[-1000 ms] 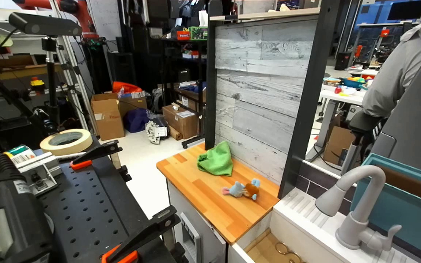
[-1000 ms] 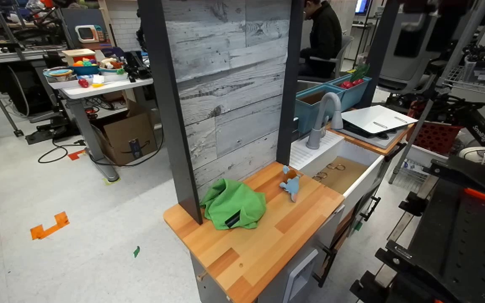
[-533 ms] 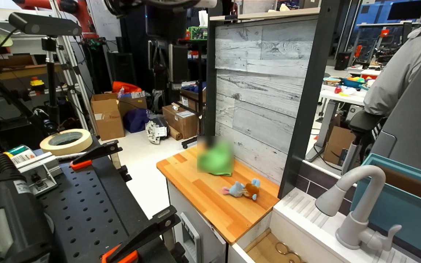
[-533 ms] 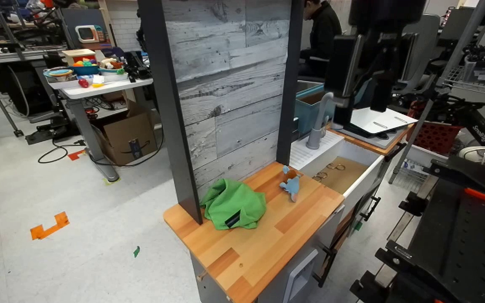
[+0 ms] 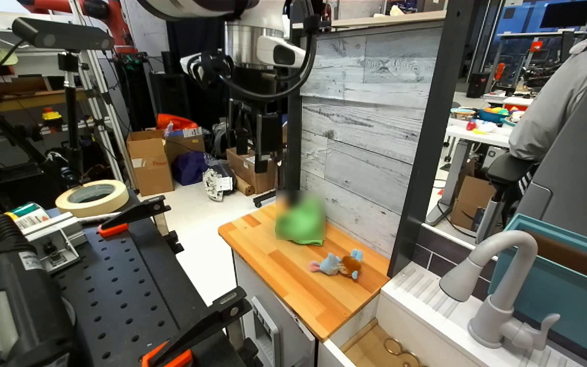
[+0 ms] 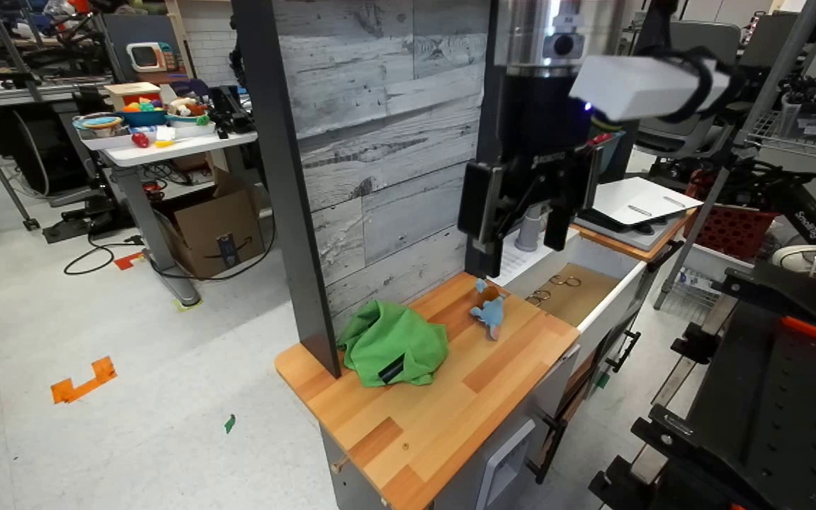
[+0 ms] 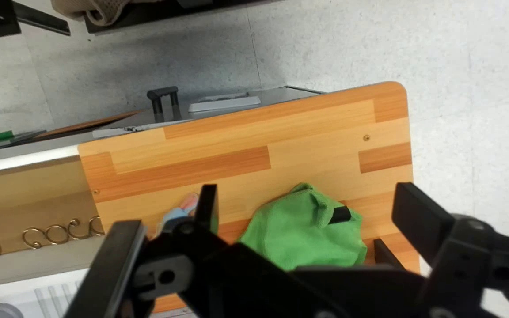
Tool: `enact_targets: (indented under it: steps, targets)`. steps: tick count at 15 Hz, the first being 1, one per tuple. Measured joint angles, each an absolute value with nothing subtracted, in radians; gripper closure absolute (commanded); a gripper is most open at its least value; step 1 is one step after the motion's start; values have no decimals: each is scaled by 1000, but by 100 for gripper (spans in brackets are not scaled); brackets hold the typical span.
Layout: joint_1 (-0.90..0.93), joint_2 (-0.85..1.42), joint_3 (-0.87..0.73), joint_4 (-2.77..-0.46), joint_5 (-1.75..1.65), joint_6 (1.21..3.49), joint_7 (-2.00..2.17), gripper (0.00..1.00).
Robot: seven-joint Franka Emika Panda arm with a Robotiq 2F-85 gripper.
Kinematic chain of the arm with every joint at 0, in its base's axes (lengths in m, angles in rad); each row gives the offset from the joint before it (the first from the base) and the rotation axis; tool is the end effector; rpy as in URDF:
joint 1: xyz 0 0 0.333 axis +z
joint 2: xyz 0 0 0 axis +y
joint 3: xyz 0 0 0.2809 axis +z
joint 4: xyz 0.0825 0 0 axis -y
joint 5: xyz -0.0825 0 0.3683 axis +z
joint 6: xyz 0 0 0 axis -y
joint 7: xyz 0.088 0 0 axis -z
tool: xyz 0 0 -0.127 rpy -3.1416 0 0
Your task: Unfold the green towel once from left to right.
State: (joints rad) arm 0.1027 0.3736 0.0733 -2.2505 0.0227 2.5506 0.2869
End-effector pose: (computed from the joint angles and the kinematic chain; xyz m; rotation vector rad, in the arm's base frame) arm 0.5036 0.0918 0.1526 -3.1110 0.2092 0.1243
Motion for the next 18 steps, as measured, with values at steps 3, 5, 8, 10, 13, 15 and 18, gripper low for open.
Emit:
enact_targets:
  steps: [3,5,8,10,13,15,18]
  targets:
    - [131,462,60,-2210,23,2664,298,0]
    - [150,520,48,-2182,23,2735,301,0]
    - [176,598,25,-2138,24,2805,306,0]
    - [186,644,13,-2106,25,2825,307,0]
    - [191,707,8,-2057,28,2827,307,0]
    - [191,746,8,-2023,29,2827,308,0]
    - [192,803,8,-1969,31,2826,314,0]
